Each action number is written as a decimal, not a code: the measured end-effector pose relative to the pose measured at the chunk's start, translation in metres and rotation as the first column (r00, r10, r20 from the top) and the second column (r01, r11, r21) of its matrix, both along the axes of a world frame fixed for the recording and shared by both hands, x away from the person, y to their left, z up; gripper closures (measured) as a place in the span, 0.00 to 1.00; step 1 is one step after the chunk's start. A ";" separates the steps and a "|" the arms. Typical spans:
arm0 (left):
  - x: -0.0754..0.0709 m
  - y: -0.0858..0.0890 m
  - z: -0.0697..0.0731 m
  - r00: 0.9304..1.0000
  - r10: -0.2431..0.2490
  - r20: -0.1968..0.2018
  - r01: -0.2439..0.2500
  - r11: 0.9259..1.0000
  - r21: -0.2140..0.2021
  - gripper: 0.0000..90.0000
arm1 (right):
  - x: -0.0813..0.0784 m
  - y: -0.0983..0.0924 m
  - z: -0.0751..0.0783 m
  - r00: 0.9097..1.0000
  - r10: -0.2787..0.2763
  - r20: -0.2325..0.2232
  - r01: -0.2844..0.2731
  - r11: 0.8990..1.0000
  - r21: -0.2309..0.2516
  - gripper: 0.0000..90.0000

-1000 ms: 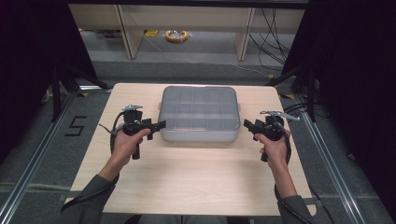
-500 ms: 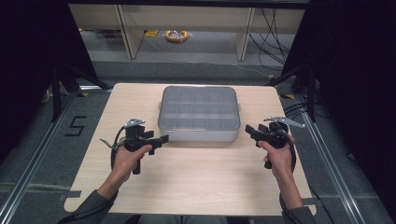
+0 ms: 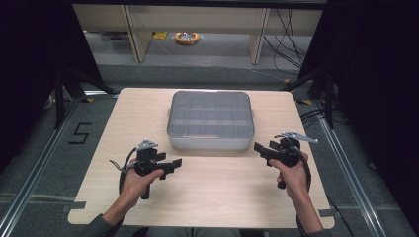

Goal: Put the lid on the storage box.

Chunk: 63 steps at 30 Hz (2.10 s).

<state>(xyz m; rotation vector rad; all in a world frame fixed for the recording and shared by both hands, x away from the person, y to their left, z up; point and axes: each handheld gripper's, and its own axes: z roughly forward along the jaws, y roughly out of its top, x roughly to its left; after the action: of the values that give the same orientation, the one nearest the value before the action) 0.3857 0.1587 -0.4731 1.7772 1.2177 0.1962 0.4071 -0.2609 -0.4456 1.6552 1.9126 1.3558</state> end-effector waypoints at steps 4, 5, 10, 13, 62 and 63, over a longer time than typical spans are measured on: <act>-0.005 0.000 -0.005 1.000 -0.012 -0.012 0.012 1.000 -0.005 0.25 | -0.002 0.001 -0.005 1.000 0.021 0.018 -0.021 1.000 -0.019 0.27; -0.008 0.000 -0.007 1.000 -0.022 -0.013 0.022 1.000 0.002 0.25 | -0.005 0.003 -0.008 1.000 0.027 0.006 -0.027 0.999 -0.022 0.23; -0.014 0.000 -0.011 0.999 -0.041 -0.003 0.041 0.999 0.034 0.25 | -0.011 0.007 -0.011 0.999 0.037 0.000 -0.037 0.999 -0.009 0.20; -0.021 -0.003 -0.014 0.999 -0.047 -0.001 0.047 0.999 0.020 0.25 | -0.018 0.010 -0.013 0.998 0.064 0.000 -0.064 0.998 -0.009 0.18; -0.081 -0.007 -0.025 0.985 -0.171 -0.006 0.171 0.983 0.069 0.24 | -0.089 0.027 -0.037 0.977 0.210 -0.038 -0.212 0.975 -0.068 0.18; -0.082 -0.006 -0.024 0.985 -0.173 -0.013 0.173 0.982 0.075 0.24 | -0.091 0.027 -0.037 0.976 0.216 -0.038 -0.219 0.973 -0.076 0.18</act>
<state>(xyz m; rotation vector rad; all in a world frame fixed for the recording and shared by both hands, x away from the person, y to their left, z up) 0.3037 0.1527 -0.4974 1.9399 1.0655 0.1376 0.3165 -0.2334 -0.4823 1.4714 2.1889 1.3186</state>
